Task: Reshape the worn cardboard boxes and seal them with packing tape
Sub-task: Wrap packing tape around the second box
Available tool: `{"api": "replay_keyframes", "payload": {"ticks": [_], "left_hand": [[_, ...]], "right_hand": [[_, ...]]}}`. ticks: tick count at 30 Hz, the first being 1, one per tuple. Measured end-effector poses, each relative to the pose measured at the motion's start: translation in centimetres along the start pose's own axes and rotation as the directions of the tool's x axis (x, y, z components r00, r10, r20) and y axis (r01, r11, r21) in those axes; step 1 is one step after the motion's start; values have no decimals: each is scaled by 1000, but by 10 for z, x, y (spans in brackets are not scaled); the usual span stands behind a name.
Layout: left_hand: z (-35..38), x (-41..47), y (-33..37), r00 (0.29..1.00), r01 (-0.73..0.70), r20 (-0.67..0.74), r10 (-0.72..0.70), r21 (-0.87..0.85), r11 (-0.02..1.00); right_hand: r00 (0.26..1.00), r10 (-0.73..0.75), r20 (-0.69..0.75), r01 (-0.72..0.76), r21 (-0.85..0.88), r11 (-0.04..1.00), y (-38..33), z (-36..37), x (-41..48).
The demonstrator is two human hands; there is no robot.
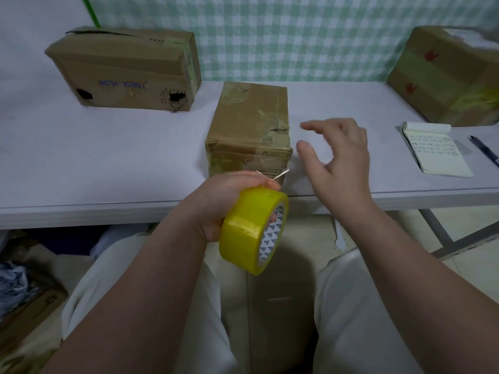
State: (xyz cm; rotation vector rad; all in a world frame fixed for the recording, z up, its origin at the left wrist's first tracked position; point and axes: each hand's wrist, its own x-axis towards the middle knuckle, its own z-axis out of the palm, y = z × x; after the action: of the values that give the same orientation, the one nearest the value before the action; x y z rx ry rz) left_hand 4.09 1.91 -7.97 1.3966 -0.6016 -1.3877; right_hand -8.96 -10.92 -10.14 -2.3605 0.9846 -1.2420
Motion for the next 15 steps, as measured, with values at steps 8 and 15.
{"api": "replay_keyframes", "payload": {"ticks": [8, 15], "left_hand": [[-2, 3, -5, 1000, -14, 12, 13, 41, 999], [-2, -3, -9, 995, -8, 97, -3, 106, 994]], "right_hand": [[982, -136, 131, 123, 105, 987, -11, 11, 3], [996, 11, 85, -28, 195, 980, -15, 7, 0]]}}
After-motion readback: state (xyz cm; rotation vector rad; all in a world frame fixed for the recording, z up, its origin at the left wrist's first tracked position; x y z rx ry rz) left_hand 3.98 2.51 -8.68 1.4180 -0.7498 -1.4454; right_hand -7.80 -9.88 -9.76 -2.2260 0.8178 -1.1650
